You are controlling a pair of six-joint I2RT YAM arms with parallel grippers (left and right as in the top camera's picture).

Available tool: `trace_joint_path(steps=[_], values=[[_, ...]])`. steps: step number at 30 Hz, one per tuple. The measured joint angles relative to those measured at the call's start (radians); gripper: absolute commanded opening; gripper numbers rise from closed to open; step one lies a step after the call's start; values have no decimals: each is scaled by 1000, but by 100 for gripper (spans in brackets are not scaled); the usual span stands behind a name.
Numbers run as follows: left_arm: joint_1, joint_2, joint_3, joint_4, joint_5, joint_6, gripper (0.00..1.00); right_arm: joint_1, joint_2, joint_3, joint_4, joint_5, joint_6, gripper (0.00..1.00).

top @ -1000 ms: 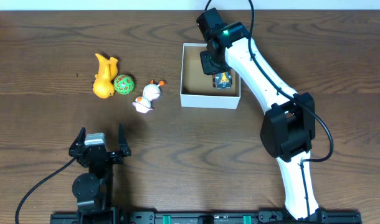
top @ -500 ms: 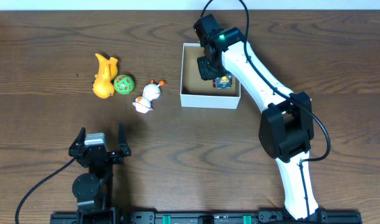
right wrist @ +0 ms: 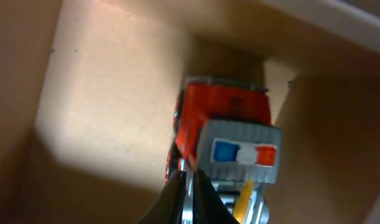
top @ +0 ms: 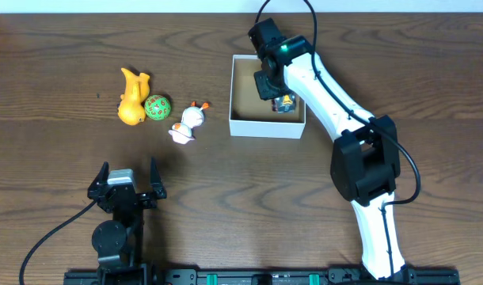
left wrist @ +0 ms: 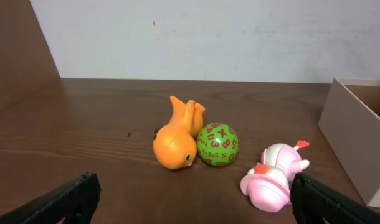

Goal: Pack container
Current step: 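Adjust the truck inside the box and open the right gripper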

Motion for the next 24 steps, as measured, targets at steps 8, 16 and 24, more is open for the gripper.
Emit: trace_joint_path(steps=[8,16,24], values=[[0,0,0,0,0,0,98,-19,0,0,16,46,-3,8],[0,0,0,0,0,0,98,-18,0,0,92,13,-5,8],[0,0,0,0,0,0,98,1,0,2,124,-54,-1,2]])
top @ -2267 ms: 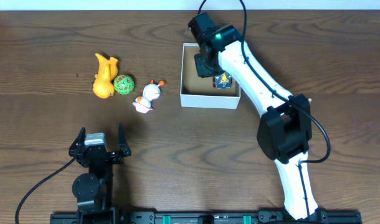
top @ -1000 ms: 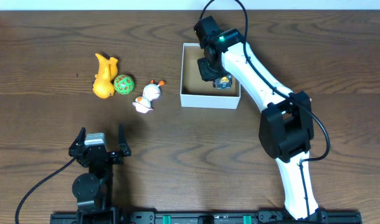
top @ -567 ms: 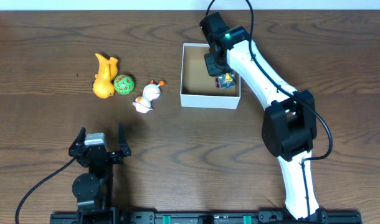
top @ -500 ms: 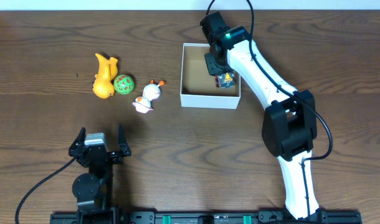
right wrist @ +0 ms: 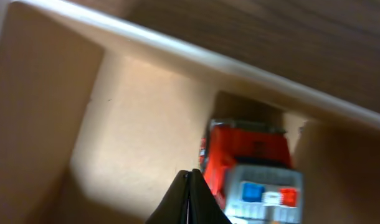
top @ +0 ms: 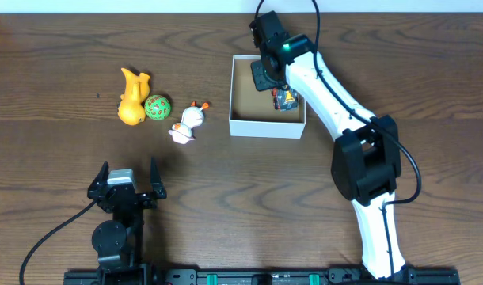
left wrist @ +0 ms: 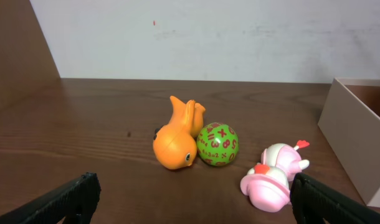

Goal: Pack container
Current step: 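Adjust the truck inside the box and open the right gripper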

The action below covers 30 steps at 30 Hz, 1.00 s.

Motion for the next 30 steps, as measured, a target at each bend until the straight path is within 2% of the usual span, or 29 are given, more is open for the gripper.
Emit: trace_joint_path(steps=[7,22,25,30], values=[[0,0,0,0,0,0,98,16,0,-17,5,-5,-3,1],[0,0,0,0,0,0,98,-31,11,-62,10,129,-27,2],[0,0,0,0,0,0,98,-34,11,-62,19,156,-27,9],[0,0,0,0,0,0,98,-31,11,-59,37,161,-35,28]])
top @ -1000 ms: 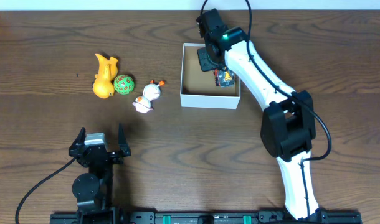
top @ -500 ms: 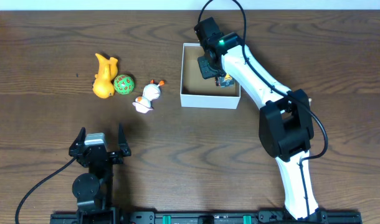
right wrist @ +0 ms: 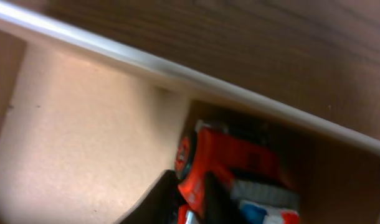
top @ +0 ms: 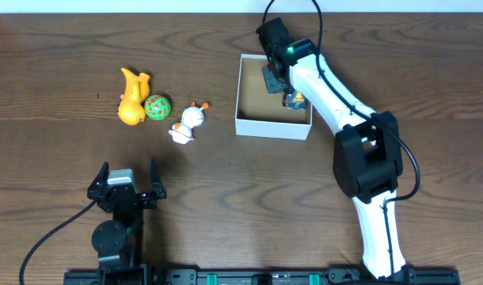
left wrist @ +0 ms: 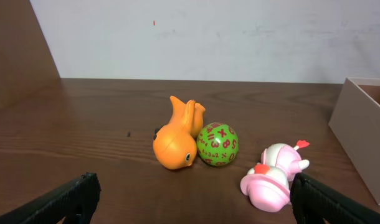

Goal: Pack container
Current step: 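Adjust the truck inside the box and open the right gripper, then withdraw the right gripper and move toward the pig rattle drum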

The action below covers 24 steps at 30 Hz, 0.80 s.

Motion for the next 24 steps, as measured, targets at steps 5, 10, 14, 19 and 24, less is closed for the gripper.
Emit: trace_joint_path(steps=[5,10,14,19,24], values=[[0,0,0,0,0,0,98,7,0,69,20,-28,-6,32],[0,0,0,0,0,0,98,6,-8,242,-46,-36,6,33],[0,0,0,0,0,0,98,-25,-64,369,-282,0,38,36],[0,0,0,0,0,0,98,-159,-179,425,-657,62,77,47],[0,0,0,0,0,0,98,-299,-212,418,-797,65,92,55]])
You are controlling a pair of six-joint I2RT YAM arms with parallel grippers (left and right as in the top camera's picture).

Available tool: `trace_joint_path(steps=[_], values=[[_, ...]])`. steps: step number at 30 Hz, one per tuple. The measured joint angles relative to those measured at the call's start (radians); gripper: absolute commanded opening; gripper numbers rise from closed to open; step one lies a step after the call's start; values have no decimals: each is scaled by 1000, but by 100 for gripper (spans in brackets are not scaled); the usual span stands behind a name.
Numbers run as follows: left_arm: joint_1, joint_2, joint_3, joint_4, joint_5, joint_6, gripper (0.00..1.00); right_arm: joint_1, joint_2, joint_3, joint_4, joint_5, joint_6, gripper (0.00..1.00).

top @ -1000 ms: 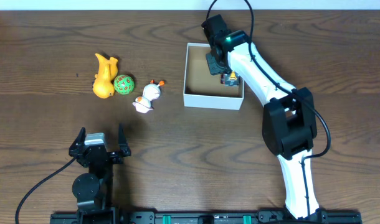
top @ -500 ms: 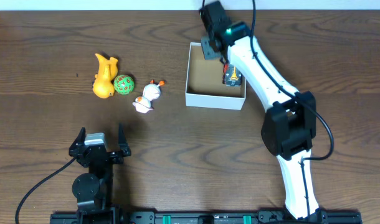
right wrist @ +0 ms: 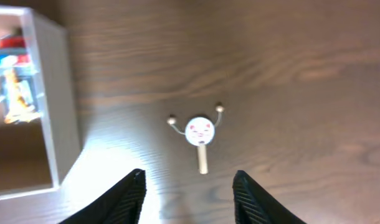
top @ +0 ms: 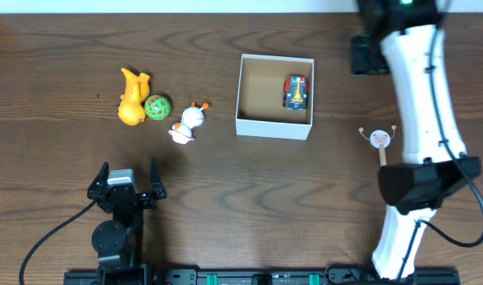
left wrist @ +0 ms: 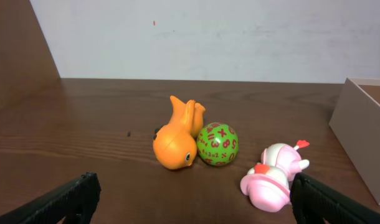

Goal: Pack container
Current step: 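Withdraw the right gripper and move toward the pig rattle drum, then grasp the pig rattle drum by its wooden stick with right gripper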

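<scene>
The white box (top: 245, 96) stands mid-table with a red and grey toy car (top: 296, 92) lying in its right half. My right gripper (top: 368, 55) hangs high, right of the box, open and empty (right wrist: 190, 196). Below it lie a white face-on-a-stick toy (right wrist: 200, 134), the box wall (right wrist: 53, 112) and the car (right wrist: 15, 68). My left gripper (top: 129, 184) rests open at the front left (left wrist: 190, 199). It faces an orange fish (left wrist: 176, 135), a green ball (left wrist: 217, 144) and a pink chicken toy (left wrist: 274, 177).
The fish (top: 131, 98), ball (top: 156, 107) and chicken (top: 187, 124) lie in a row left of the box. The stick toy (top: 378, 141) lies on the table right of the box, beside my right arm.
My right gripper was down inside the box against the car; now it is high, right of the box, and open. The stick toy, hidden before, shows. The left arm is unchanged.
My right gripper sat in the box, fingers shut, tips at the car, and stayed shut there. The box then stood slightly further right, the gripper still by the car. Now the car lies alone in the box and the gripper is out.
</scene>
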Motion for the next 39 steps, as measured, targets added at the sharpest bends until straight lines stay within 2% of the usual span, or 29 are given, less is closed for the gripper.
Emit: trace_joint_path(steps=[3,7,12,19,23,26,31,39], values=[[0,0,0,0,0,0,98,-48,0,-28,-1,-25,-14,60],[0,0,0,0,0,0,98,-105,-4,-75,1,-61,-52,61],[0,0,0,0,0,0,98,-203,-62,-216,1,-84,-77,63],[0,0,0,0,0,0,98,-317,-367,-426,3,-95,-85,63],[0,0,0,0,0,0,98,-335,-541,-622,20,-98,-97,62],[0,0,0,-1,0,0,98,-335,-580,-802,111,-116,-107,60],[0,0,0,-1,0,0,98,-335,-546,-1076,332,-166,-125,60],[0,0,0,0,0,0,98,-335,-544,-1275,595,-262,-227,57]])
